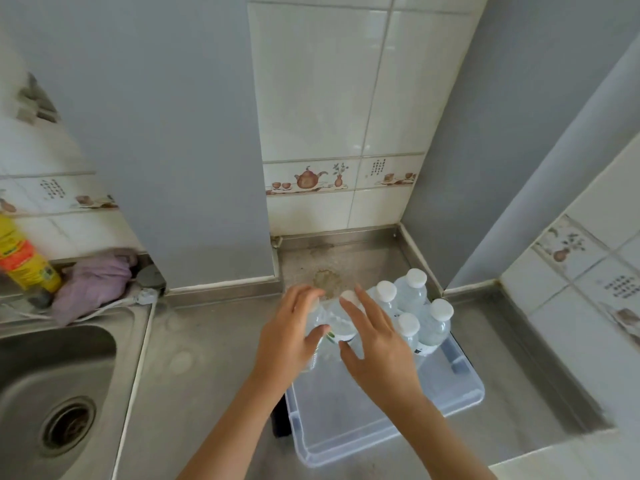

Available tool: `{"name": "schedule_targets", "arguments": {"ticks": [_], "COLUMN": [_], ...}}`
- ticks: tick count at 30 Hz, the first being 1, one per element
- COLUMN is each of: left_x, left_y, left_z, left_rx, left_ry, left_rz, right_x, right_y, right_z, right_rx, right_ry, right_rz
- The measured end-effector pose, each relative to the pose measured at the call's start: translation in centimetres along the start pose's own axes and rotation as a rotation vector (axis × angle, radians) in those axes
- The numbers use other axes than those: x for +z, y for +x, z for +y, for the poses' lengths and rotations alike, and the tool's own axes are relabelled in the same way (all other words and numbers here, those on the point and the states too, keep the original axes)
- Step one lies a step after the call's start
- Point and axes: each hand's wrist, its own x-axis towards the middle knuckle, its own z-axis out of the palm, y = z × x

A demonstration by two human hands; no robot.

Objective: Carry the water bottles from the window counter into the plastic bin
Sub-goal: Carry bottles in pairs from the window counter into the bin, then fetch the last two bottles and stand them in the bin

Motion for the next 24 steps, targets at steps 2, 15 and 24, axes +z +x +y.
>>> {"name": "schedule_targets", "arguments": {"ticks": [2, 15, 24], "left_x": [-0.1, -0.1, 3.5], "left_y": [-0.2, -1.9, -6.2], "left_z": [0.2, 5.9, 15.5], "left_rx": [0.011, 0.166, 0.424], "left_ry": [0.047, 0.084, 0.08], "left_rz": [-0.008, 0.045, -0.057], "right_x": [-0.4, -4.8, -12.1], "right_y": [-0.6, -6.0, -17.4], "right_z": [0.2, 1.2, 4.4], "right_rx": [0.004, 0.071, 0.358], "right_ry": [-0.016, -0.104, -0.249], "right_rz": [-0.001, 0.086, 0.267]}}
